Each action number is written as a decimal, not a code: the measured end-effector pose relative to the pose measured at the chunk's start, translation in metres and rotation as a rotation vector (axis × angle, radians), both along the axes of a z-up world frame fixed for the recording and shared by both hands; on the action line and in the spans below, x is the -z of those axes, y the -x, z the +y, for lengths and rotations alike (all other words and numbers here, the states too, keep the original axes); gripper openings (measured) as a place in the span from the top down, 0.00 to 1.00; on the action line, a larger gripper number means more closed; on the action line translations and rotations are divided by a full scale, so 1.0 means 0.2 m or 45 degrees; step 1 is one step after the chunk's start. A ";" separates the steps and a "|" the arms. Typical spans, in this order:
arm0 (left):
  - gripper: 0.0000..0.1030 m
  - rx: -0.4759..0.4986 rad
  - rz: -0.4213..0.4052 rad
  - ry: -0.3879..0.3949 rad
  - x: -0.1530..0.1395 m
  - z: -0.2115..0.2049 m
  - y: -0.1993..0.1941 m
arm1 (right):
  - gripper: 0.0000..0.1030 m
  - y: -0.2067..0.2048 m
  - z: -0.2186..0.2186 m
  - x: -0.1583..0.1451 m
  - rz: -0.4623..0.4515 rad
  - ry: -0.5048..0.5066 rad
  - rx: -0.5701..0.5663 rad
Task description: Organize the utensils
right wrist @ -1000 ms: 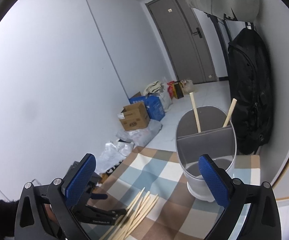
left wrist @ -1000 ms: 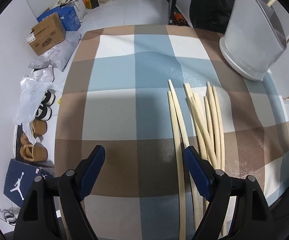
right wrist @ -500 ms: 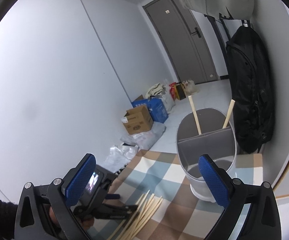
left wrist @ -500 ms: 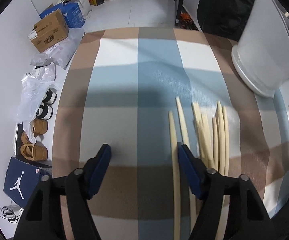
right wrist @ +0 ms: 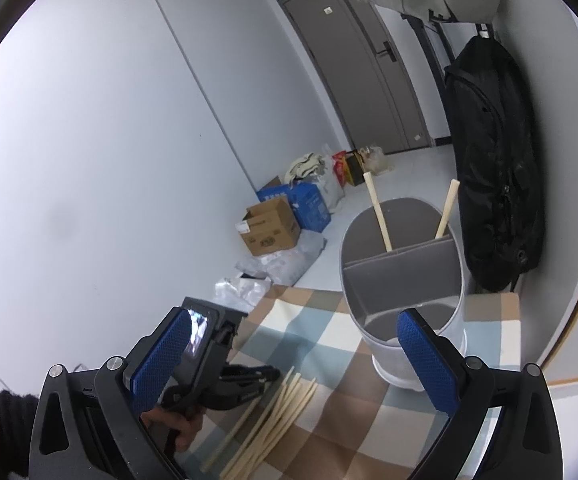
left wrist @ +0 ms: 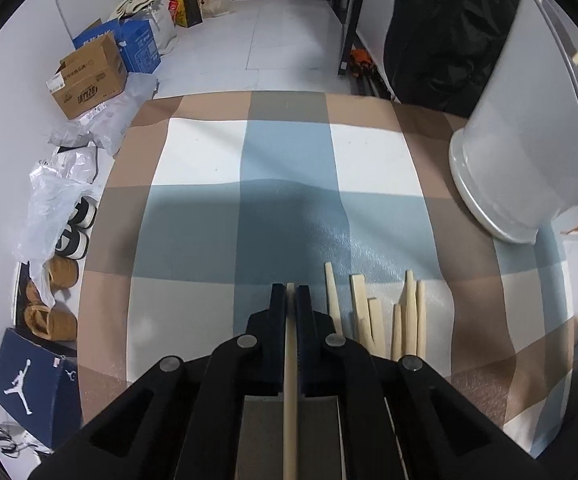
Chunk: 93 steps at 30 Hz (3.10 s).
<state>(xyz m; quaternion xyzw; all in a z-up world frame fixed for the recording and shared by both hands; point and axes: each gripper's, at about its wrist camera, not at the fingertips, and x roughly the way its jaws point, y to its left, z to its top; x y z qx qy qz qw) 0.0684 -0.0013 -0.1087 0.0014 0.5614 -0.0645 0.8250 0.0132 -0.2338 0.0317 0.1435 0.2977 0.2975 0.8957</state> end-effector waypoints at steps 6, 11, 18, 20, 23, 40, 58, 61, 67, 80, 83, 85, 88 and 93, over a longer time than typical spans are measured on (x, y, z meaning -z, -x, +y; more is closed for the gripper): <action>1.00 -0.079 -0.095 0.104 -0.11 0.07 0.01 | 0.00 -0.01 0.05 0.05 0.043 0.059 -0.025; 1.00 -0.109 -0.170 0.163 -0.21 0.13 0.05 | 0.01 -0.01 0.15 0.10 0.077 0.120 -0.096; 1.00 -0.162 -0.258 0.242 -0.29 0.23 0.08 | 0.16 -0.01 0.33 0.22 0.196 0.222 -0.213; 1.00 -0.181 -0.279 0.274 -0.31 0.27 0.09 | 0.27 -0.03 0.36 0.26 0.253 0.243 -0.221; 1.00 -0.188 -0.307 0.311 -0.33 0.31 0.10 | 0.33 -0.06 0.41 0.33 0.334 0.286 -0.227; 1.00 -0.178 -0.412 0.434 -0.41 0.41 0.19 | 0.62 -0.28 0.81 0.66 0.623 0.636 -0.304; 1.00 -0.185 -0.434 0.477 -0.44 0.46 0.21 | 0.97 -0.29 0.79 0.64 0.595 0.684 -0.177; 1.00 -0.186 -0.438 0.467 -0.44 0.45 0.22 | 0.97 -0.27 0.73 0.58 0.562 0.623 -0.149; 1.00 -0.150 -0.472 0.463 -0.47 0.42 0.24 | 0.97 -0.20 0.61 0.37 0.428 0.500 -0.084; 1.00 -0.009 -0.533 0.418 -0.61 0.24 0.30 | 0.97 -0.01 0.33 0.04 0.151 0.275 0.030; 1.00 0.017 -0.552 0.406 -0.65 0.20 0.32 | 0.97 0.02 0.27 0.01 0.121 0.233 0.060; 1.00 0.025 -0.555 0.415 -0.68 0.18 0.32 | 0.97 0.02 0.24 0.00 0.106 0.213 0.075; 1.00 0.034 -0.558 0.412 -0.72 0.13 0.31 | 0.97 0.03 0.18 -0.02 0.086 0.184 0.094; 1.00 0.057 -0.570 0.402 -0.80 0.04 0.31 | 0.97 0.05 0.08 -0.10 0.030 0.135 0.131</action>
